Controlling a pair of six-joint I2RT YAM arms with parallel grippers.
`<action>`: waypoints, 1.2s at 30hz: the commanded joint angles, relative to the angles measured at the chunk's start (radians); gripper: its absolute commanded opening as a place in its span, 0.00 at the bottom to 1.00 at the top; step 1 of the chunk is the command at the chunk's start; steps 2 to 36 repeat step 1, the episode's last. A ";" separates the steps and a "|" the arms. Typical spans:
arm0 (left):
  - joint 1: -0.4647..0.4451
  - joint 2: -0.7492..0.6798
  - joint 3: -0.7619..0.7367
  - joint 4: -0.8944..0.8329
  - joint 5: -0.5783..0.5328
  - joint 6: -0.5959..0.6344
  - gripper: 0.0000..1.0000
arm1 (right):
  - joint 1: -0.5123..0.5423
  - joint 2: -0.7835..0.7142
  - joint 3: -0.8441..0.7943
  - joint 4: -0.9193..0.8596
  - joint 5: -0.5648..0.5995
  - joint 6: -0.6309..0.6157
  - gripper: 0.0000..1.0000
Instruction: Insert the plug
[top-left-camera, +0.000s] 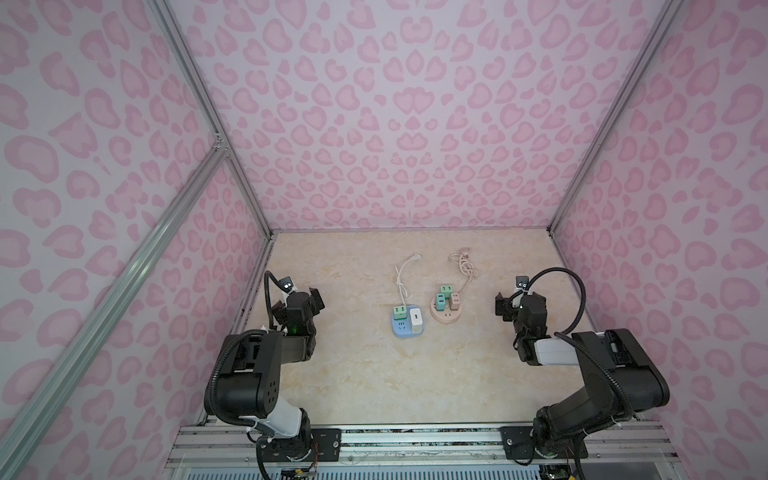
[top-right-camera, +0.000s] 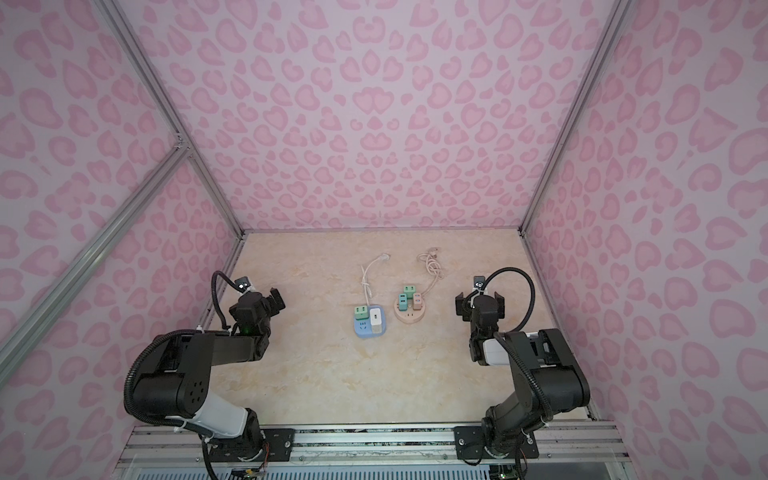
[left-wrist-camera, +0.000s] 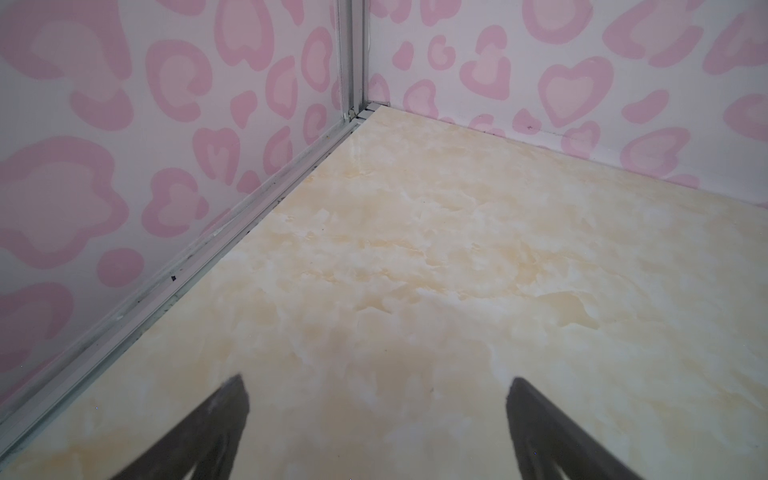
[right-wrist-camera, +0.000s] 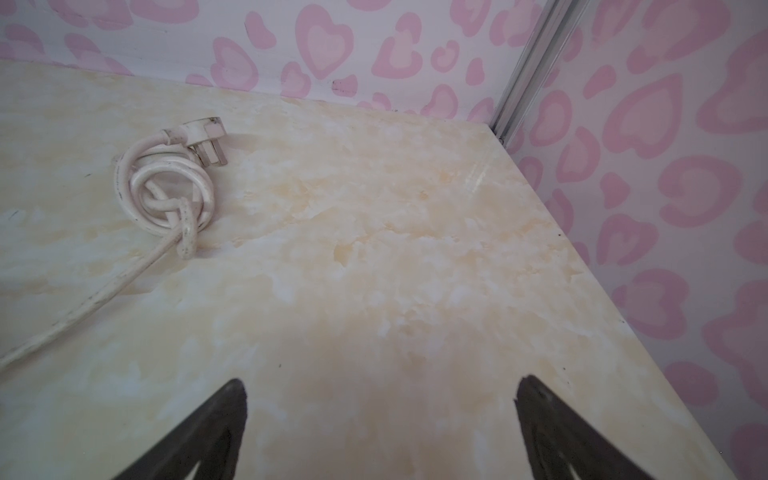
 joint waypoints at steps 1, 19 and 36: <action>0.002 -0.010 -0.013 0.027 0.013 -0.002 0.98 | 0.000 0.003 -0.001 0.034 0.001 -0.003 0.98; 0.002 -0.010 -0.013 0.027 0.013 -0.002 0.98 | 0.000 0.003 -0.001 0.034 0.001 -0.003 0.98; 0.002 -0.010 -0.013 0.027 0.013 -0.002 0.98 | 0.000 0.003 -0.001 0.034 0.001 -0.003 0.98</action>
